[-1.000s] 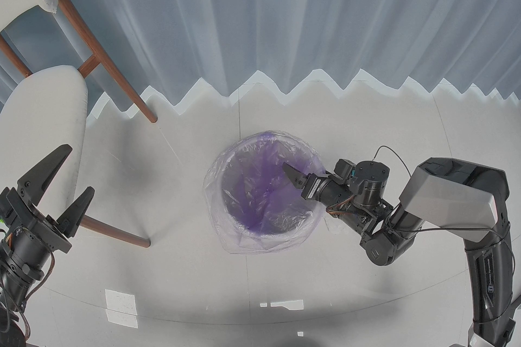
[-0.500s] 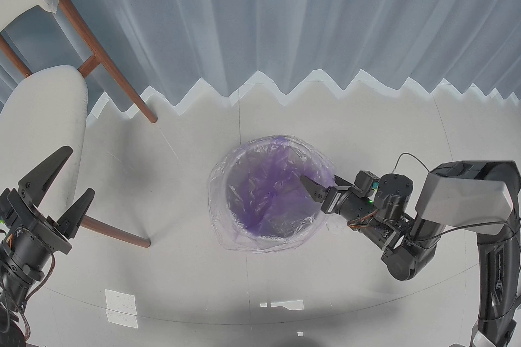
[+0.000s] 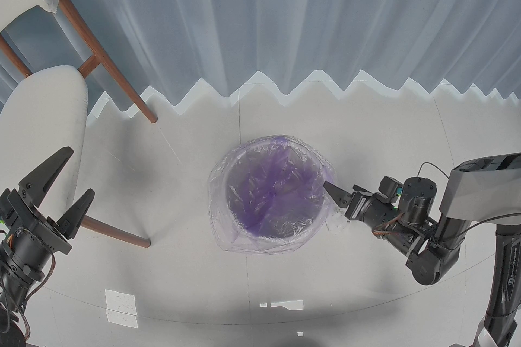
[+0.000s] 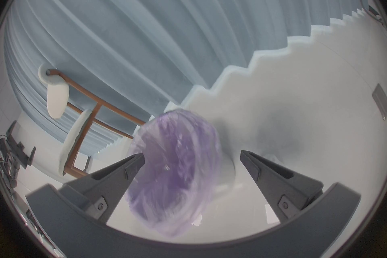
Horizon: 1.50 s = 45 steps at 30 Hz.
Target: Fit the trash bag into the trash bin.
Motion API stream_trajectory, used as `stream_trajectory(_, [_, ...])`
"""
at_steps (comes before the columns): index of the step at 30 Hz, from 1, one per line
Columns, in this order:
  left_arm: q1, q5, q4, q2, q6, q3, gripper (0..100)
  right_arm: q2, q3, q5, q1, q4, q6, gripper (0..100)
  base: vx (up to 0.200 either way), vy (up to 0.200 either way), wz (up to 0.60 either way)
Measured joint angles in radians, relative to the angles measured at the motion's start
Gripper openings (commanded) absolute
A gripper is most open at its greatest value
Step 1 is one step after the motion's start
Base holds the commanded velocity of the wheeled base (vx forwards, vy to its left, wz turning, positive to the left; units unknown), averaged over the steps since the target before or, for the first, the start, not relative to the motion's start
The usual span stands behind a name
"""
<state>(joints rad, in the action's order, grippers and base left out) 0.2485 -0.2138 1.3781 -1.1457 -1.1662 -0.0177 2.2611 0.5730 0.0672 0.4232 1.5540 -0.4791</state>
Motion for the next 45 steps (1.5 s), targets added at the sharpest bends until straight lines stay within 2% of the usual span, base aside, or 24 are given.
stream_trajectory(4, [0.000, 0.000, -0.011, 0.000, -0.002, 0.000, 100, -0.013, -0.124, -0.012, -0.001, -0.001, -0.016, 100, 0.000, 0.000, 0.00])
stream_trajectory(7, [-0.002, 0.001, -0.032, 0.002, -0.004, 0.000, 100, -0.013, -0.204, -0.024, 0.003, 0.000, -0.067, 100, 0.000, 0.000, 0.00])
stream_trajectory(12, [-0.009, 0.002, -0.042, 0.002, -0.005, 0.000, 100, 0.026, -0.237, -0.048, 0.016, 0.000, -0.082, 100, 0.000, 0.000, 0.00])
stream_trajectory(19, [-0.015, 0.002, -0.045, 0.000, -0.006, 0.000, 100, 0.099, -0.166, -0.096, 0.023, -0.001, -0.080, 100, 0.000, 0.000, 0.00])
stream_trajectory(27, [-0.024, 0.001, -0.045, -0.007, -0.007, 0.000, 100, 0.149, -0.044, -0.102, 0.023, -0.001, -0.076, 100, 0.000, 0.000, 0.00])
stream_trajectory(45, [-0.035, 0.000, -0.045, -0.018, -0.007, 0.000, 100, 0.225, 0.060, -0.103, 0.024, -0.002, -0.068, 100, 0.000, 0.000, 0.00])
